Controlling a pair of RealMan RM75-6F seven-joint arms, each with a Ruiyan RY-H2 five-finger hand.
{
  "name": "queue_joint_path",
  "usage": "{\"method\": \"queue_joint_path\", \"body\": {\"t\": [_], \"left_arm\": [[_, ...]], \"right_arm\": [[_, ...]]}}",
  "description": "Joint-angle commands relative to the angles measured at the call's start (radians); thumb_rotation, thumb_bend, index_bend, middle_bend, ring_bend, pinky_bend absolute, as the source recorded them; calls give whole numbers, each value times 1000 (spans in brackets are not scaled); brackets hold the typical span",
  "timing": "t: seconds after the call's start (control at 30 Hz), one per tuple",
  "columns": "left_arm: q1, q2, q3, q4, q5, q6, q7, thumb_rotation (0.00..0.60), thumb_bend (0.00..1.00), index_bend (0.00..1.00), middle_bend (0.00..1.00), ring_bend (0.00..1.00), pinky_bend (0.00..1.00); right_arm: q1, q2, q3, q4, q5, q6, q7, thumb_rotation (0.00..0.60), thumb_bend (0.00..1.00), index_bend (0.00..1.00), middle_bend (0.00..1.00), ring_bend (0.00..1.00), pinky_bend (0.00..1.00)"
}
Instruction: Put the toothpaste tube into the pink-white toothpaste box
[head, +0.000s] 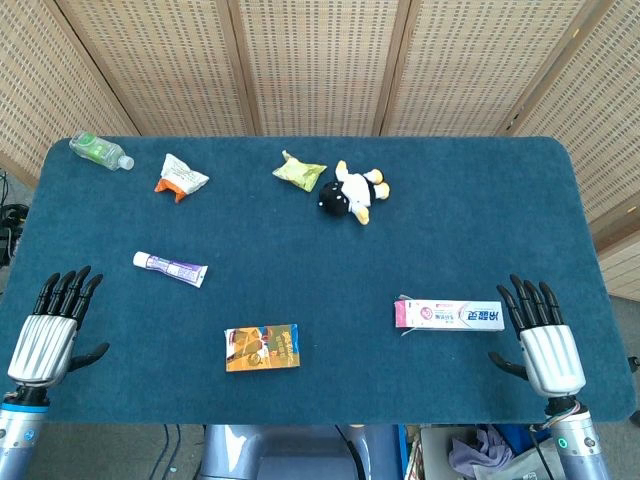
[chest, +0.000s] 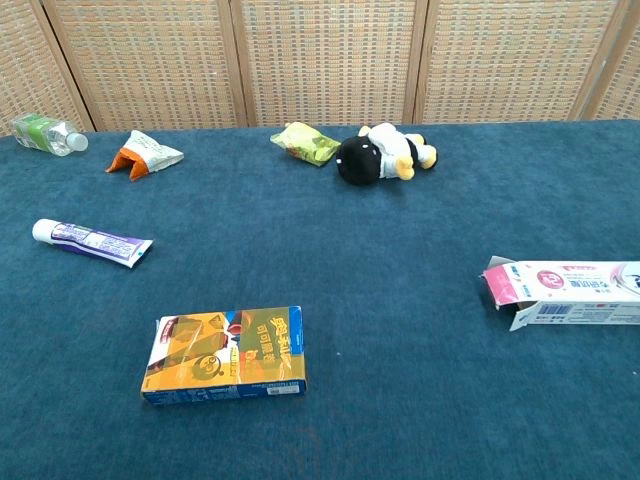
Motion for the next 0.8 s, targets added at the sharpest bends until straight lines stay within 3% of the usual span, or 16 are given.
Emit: {"method": "queue_joint_path", "body": {"t": [0.03,0.8], "left_arm": [[1,1,0,-1,-2,-4,5,600,161,0,0,0,0],[-1,3,-3,-10,-7,-22,13,600,159,0,0,0,0]], "right_arm": [[1,1,-2,-3,3,-7,-3,600,0,0,0,0,0],[1,13,-7,-31,7,-23,-18,600,0,0,0,0,0]]}}
